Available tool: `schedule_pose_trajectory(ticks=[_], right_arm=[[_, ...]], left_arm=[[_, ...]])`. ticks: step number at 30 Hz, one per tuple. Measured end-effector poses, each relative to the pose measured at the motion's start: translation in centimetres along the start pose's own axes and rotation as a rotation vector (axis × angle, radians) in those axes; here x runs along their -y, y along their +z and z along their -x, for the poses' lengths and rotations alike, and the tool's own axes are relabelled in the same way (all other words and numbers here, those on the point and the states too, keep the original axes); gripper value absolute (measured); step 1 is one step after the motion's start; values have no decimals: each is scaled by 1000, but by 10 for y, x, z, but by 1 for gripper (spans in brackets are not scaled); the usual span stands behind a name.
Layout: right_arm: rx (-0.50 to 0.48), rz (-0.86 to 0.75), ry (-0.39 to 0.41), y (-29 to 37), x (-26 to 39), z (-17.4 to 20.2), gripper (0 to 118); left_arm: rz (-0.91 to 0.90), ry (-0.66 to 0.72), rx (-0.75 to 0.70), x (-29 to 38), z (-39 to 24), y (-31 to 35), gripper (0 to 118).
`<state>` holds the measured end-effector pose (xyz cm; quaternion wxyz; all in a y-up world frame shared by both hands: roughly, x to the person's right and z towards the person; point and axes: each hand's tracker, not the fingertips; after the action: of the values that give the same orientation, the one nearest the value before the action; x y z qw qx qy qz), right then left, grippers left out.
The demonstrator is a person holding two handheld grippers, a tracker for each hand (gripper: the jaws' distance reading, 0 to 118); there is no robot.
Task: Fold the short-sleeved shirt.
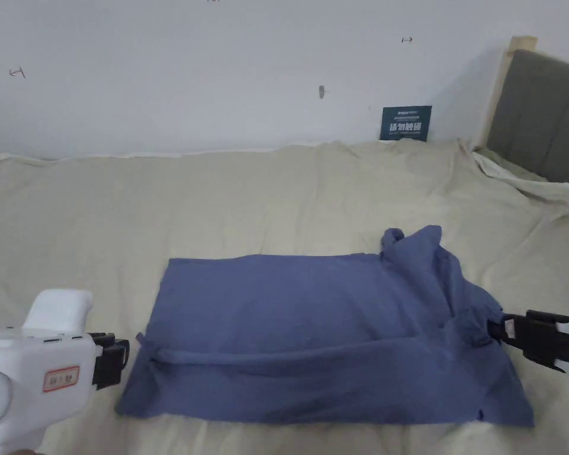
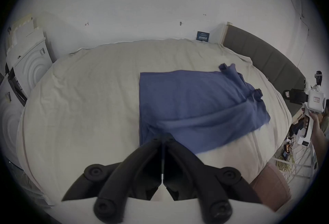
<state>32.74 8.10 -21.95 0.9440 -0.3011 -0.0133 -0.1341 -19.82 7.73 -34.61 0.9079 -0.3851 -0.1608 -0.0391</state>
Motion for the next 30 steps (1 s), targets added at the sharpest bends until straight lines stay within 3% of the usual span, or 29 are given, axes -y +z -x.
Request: schedule_pose_trajectory(ticks=[3, 9, 12, 13, 14, 15, 16, 18, 22, 30], right_arm=[[-46, -17, -17, 13, 16, 9, 0], [-26, 24, 74, 22, 33, 22, 0], [-20, 40, 78, 19, 34, 20, 0], [-25, 51, 66, 18, 34, 19, 0], [-32, 58, 49, 17, 35, 18, 0], [-40, 63, 34, 13, 37, 16, 0], [-43, 69, 20, 12, 38, 15, 0], [-45, 78, 5, 9, 41, 15, 0], [-47, 113, 6, 4, 47, 16, 0], [-41, 184, 20, -19, 57, 10, 0]], left_arm=[[9, 58, 13, 23, 3, 8, 0], [93, 43, 10, 16, -4, 12, 0], [141, 69, 39, -6, 5, -14, 0], [178, 91, 65, -13, 8, -31, 6], [216, 129, 92, -19, 13, -48, 36], [253, 178, 96, -22, 16, -66, 83], [338, 226, 76, -23, 6, -73, 97], [422, 270, 43, -21, 8, -98, 97], [455, 169, -54, -24, 14, -139, 97], [550, 165, -63, -18, 8, -168, 97]])
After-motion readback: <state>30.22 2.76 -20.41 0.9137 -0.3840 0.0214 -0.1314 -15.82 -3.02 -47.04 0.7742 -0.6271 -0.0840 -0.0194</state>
